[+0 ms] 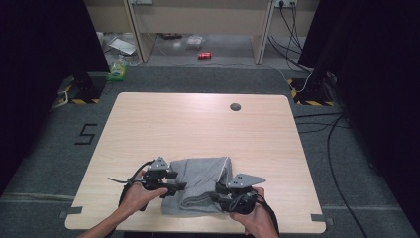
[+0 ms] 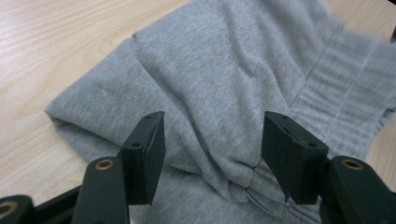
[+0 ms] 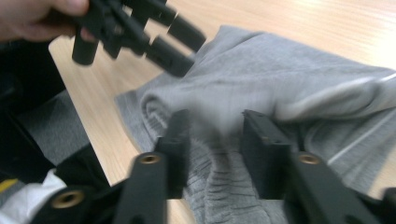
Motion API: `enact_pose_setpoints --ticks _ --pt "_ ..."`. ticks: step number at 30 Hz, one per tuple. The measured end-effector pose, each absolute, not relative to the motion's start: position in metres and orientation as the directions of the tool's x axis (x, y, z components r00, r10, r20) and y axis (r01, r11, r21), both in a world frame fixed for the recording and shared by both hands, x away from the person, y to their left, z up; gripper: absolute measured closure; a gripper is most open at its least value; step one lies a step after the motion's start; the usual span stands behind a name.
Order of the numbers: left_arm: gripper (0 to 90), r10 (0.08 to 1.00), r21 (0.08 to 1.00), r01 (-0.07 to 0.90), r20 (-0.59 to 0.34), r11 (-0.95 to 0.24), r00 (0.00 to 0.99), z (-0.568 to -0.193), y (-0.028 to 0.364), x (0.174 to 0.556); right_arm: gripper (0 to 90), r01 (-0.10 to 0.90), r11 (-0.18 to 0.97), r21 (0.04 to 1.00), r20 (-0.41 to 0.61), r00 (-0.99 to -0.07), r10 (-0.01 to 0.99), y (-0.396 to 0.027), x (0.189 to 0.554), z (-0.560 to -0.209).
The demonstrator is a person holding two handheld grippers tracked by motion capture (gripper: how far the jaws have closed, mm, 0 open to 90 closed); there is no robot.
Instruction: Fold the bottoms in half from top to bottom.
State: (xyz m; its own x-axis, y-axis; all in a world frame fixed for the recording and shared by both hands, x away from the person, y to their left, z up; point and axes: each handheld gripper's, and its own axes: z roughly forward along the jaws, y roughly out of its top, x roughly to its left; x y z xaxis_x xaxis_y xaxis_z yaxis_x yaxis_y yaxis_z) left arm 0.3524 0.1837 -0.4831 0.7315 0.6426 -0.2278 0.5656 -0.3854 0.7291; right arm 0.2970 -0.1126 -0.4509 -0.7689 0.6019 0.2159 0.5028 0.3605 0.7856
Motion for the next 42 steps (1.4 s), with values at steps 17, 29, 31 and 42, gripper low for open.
enact_pose_setpoints --ticks 17,29,31,42 --pt "38.2 0.666 0.738 0.579 -0.240 -0.348 0.706 -0.482 0.192 0.360 84.9 0.472 0.441 0.764 0.140 -0.787 0.600 -0.103 0.306 -0.468" --pt "36.3 0.691 0.739 0.605 -0.272 -0.297 0.670 -0.480 0.207 0.364 87.6 0.391 0.454 0.801 0.078 -0.819 0.568 -0.119 0.268 -0.440" --pt "36.2 0.691 0.736 0.609 -0.276 -0.296 0.669 -0.481 0.207 0.364 87.6 0.405 0.468 0.786 0.077 -0.815 0.574 -0.121 0.265 -0.449" --pt "36.3 0.658 0.708 0.635 -0.324 -0.307 0.679 -0.486 0.203 0.355 79.2 0.454 0.448 0.770 0.118 -0.791 0.600 -0.129 0.271 -0.463"
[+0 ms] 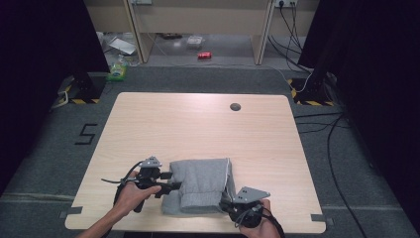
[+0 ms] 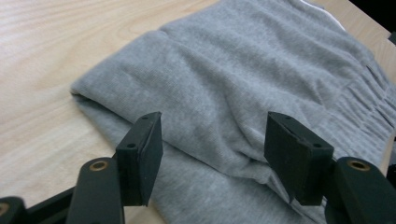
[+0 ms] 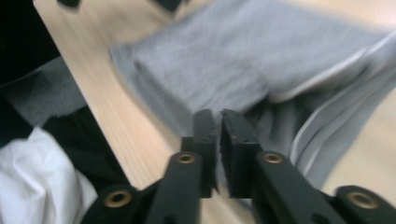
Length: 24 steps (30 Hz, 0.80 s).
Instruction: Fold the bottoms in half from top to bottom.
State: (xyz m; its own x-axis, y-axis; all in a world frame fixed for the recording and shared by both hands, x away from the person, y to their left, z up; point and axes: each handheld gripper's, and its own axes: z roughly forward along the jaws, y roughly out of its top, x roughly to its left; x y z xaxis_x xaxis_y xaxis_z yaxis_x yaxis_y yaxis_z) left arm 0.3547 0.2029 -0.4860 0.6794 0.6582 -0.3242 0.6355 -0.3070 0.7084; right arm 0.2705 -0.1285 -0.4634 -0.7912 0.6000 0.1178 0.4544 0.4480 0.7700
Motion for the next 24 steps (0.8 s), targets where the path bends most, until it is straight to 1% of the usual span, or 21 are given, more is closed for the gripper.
enact_pose_setpoints --ticks 2,4,5,9,12,13,15,17,19,20,23,24 --pt "36.1 0.662 0.705 0.641 -0.328 -0.303 0.674 -0.488 0.203 0.356 74.1 0.442 0.451 0.776 0.103 -0.793 0.600 -0.128 0.272 -0.455" --pt "35.9 0.665 0.700 0.647 -0.332 -0.300 0.668 -0.490 0.202 0.358 65.7 0.427 0.437 0.792 0.079 -0.781 0.620 -0.127 0.277 -0.446" --pt "35.9 0.667 0.698 0.652 -0.338 -0.296 0.664 -0.491 0.202 0.359 64.0 0.427 0.426 0.798 0.079 -0.774 0.628 -0.126 0.282 -0.444" --pt "35.6 0.678 0.704 0.654 -0.340 -0.276 0.652 -0.491 0.202 0.365 60.8 0.438 0.415 0.797 0.085 -0.762 0.642 -0.117 0.304 -0.449" --pt "35.0 0.702 0.711 0.651 -0.320 -0.266 0.636 -0.491 0.205 0.372 59.9 0.455 0.459 0.763 0.073 -0.766 0.638 -0.109 0.313 -0.462" --pt "34.6 0.708 0.715 0.649 -0.317 -0.260 0.632 -0.490 0.206 0.373 59.4 0.457 0.484 0.746 0.059 -0.770 0.635 -0.107 0.313 -0.467" --pt "34.1 0.721 0.723 0.633 -0.281 -0.275 0.634 -0.490 0.206 0.375 59.4 0.470 0.498 0.728 0.058 -0.767 0.639 -0.109 0.310 -0.476" --pt "33.8 0.725 0.725 0.627 -0.266 -0.284 0.636 -0.489 0.207 0.375 59.0 0.479 0.517 0.710 0.043 -0.762 0.646 -0.113 0.304 -0.485" --pt "33.6 0.729 0.724 0.631 -0.268 -0.280 0.631 -0.488 0.209 0.376 58.6 0.501 0.484 0.718 0.074 -0.746 0.662 -0.118 0.299 -0.494" --pt "33.5 0.733 0.725 0.632 -0.268 -0.275 0.625 -0.488 0.210 0.378 57.1 0.507 0.479 0.717 0.082 -0.743 0.664 -0.120 0.299 -0.494" --pt "33.2 0.741 0.719 0.643 -0.278 -0.262 0.612 -0.488 0.214 0.383 50.3 0.495 0.498 0.712 0.053 -0.745 0.665 -0.120 0.301 -0.486" --pt "33.1 0.743 0.717 0.647 -0.280 -0.259 0.608 -0.488 0.215 0.384 47.4 0.494 0.488 0.719 0.064 -0.747 0.661 -0.120 0.302 -0.483"
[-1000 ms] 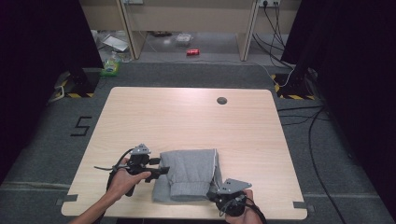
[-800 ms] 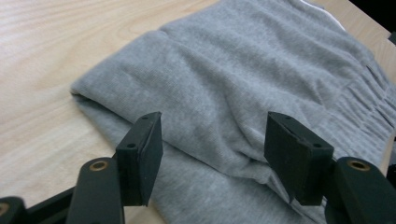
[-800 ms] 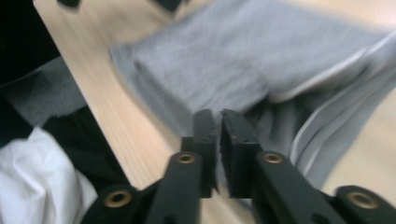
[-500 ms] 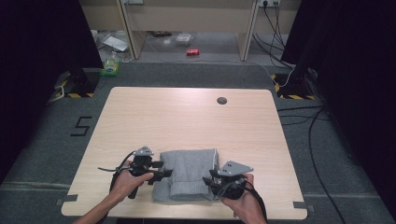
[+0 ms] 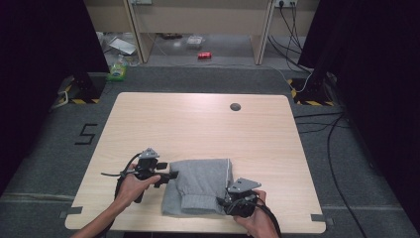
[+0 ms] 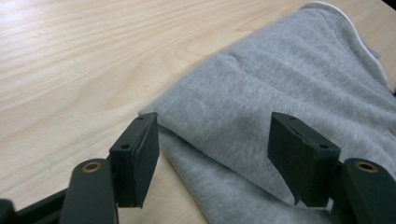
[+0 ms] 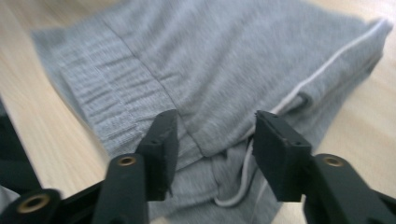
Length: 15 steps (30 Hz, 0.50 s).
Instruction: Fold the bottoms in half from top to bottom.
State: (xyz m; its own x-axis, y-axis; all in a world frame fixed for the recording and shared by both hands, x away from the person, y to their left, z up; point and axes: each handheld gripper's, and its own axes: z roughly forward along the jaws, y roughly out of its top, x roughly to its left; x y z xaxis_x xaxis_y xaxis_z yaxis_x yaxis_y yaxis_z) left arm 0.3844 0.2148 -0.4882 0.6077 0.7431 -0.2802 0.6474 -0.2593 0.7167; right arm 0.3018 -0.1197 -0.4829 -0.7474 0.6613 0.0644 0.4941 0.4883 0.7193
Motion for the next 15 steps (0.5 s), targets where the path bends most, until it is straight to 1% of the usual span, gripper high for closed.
enact_pose_setpoints --ticks 2,4,8,10,15 --pt "32.4 0.748 0.715 0.653 -0.285 -0.251 0.599 -0.489 0.217 0.388 44.2 0.492 0.457 0.741 0.084 -0.743 0.664 -0.122 0.307 -0.474" --pt "31.9 0.752 0.710 0.659 -0.287 -0.249 0.594 -0.489 0.218 0.392 41.7 0.474 0.429 0.769 0.070 -0.730 0.680 -0.126 0.317 -0.463" --pt "31.2 0.760 0.709 0.663 -0.287 -0.241 0.583 -0.489 0.220 0.399 39.5 0.467 0.399 0.789 0.068 -0.712 0.699 -0.130 0.336 -0.452" --pt "31.0 0.764 0.710 0.663 -0.285 -0.236 0.578 -0.488 0.220 0.402 39.2 0.459 0.396 0.795 0.057 -0.707 0.705 -0.131 0.348 -0.450" --pt "30.2 0.764 0.710 0.659 -0.277 -0.246 0.583 -0.485 0.219 0.408 37.6 0.486 0.360 0.797 0.080 -0.674 0.734 -0.136 0.377 -0.453"
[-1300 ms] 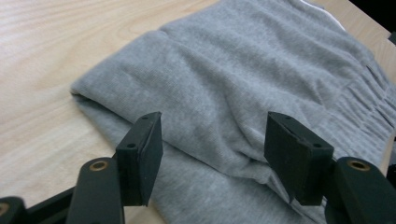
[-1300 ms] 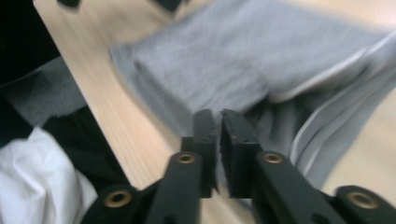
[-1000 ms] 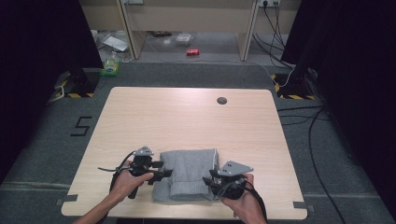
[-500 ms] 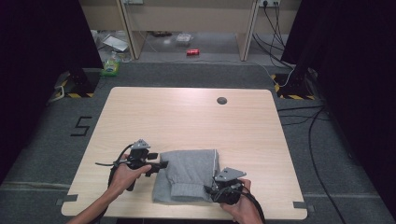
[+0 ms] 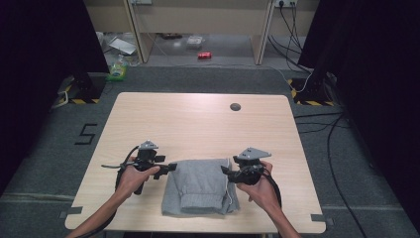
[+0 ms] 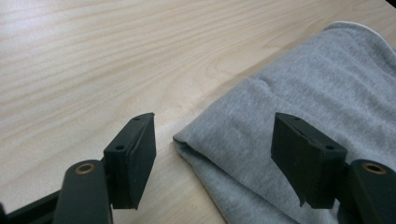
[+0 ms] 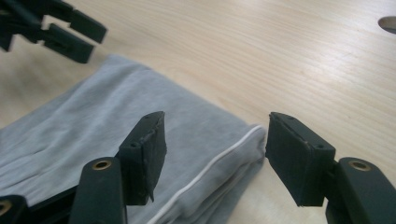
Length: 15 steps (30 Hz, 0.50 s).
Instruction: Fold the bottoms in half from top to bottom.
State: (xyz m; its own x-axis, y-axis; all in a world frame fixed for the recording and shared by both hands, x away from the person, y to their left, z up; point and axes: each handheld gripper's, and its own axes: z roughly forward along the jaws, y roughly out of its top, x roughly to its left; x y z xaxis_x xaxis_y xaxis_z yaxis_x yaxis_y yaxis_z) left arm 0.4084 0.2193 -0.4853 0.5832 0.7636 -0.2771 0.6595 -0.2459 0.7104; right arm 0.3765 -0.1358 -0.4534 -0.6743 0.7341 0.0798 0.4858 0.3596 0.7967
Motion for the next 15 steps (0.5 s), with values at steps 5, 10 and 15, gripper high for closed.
enact_pose_setpoints --ticks 5,10,15 --pt "28.7 0.763 0.700 0.670 -0.284 -0.248 0.580 -0.486 0.222 0.412 37.3 0.511 0.360 0.780 0.102 -0.671 0.734 -0.137 0.395 -0.462" --pt "27.7 0.761 0.698 0.674 -0.296 -0.239 0.577 -0.486 0.225 0.414 36.4 0.526 0.354 0.773 0.123 -0.673 0.730 -0.138 0.407 -0.469" --pt "27.4 0.763 0.691 0.676 -0.283 -0.257 0.580 -0.490 0.225 0.415 35.6 0.551 0.353 0.756 0.146 -0.668 0.730 -0.141 0.414 -0.478"
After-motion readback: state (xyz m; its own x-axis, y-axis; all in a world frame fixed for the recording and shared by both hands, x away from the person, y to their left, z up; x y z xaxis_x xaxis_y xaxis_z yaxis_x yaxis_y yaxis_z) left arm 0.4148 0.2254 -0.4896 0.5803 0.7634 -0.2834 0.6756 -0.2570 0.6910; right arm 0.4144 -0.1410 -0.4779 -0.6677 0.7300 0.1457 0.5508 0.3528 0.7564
